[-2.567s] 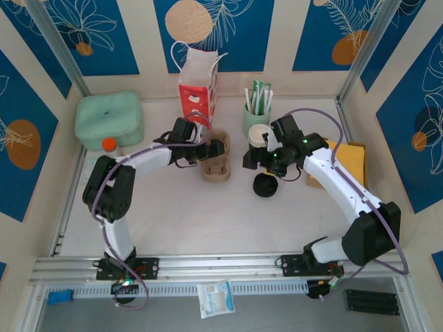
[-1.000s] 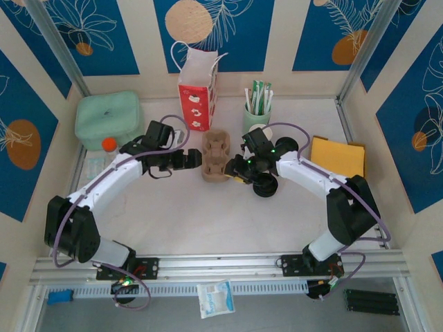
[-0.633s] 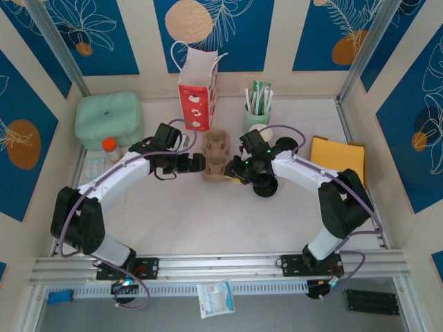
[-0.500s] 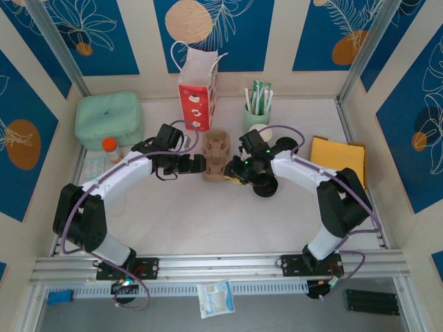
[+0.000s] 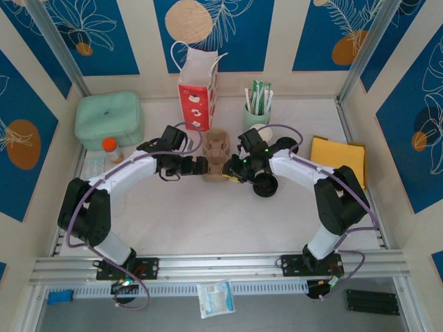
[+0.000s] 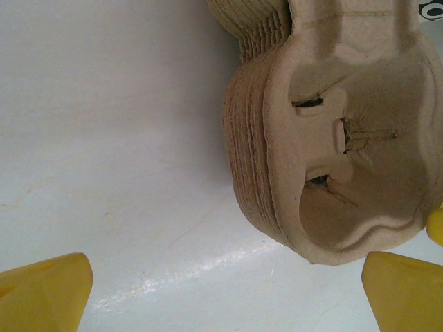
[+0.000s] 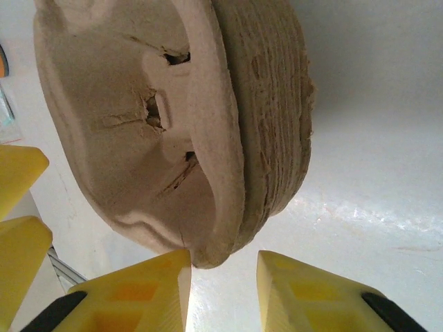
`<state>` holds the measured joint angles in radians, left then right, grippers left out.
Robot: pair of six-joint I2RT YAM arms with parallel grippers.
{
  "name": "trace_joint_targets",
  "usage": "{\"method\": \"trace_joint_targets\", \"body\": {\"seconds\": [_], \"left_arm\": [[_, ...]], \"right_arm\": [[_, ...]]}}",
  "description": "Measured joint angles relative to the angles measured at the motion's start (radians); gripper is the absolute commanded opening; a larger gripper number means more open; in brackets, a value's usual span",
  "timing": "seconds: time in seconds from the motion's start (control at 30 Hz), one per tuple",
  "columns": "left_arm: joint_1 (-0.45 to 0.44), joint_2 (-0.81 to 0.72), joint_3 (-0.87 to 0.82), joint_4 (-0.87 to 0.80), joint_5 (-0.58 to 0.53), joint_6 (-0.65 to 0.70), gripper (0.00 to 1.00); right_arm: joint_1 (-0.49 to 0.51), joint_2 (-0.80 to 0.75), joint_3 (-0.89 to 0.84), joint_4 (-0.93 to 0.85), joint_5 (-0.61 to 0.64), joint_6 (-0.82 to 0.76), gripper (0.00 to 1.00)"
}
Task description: Pack the takeout coffee
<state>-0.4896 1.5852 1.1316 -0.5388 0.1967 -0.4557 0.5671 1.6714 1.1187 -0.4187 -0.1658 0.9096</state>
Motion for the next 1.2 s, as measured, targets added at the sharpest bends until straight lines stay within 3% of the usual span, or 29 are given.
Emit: {"method": "trace_joint_targets", "body": {"seconds": [0.13,0.5,1.2], "left_arm": [[0.000,0.010,0.000,0.000,0.000,0.010,0.99],[-0.006,0.028,0.000,0.003,0.000,0.020,0.99],[-0.011,0.037,0.000,0.008,0.000,0.020,0.99]], "right_arm": [[-0.006,0.012,0.008,0.004,-0.008,0.000,0.27],[-0.011,0.014,0.009,0.004,-0.019,0.000,0.31],[-0.012,0.012,0.014,0.004,-0.026,0.000,0.29]]}}
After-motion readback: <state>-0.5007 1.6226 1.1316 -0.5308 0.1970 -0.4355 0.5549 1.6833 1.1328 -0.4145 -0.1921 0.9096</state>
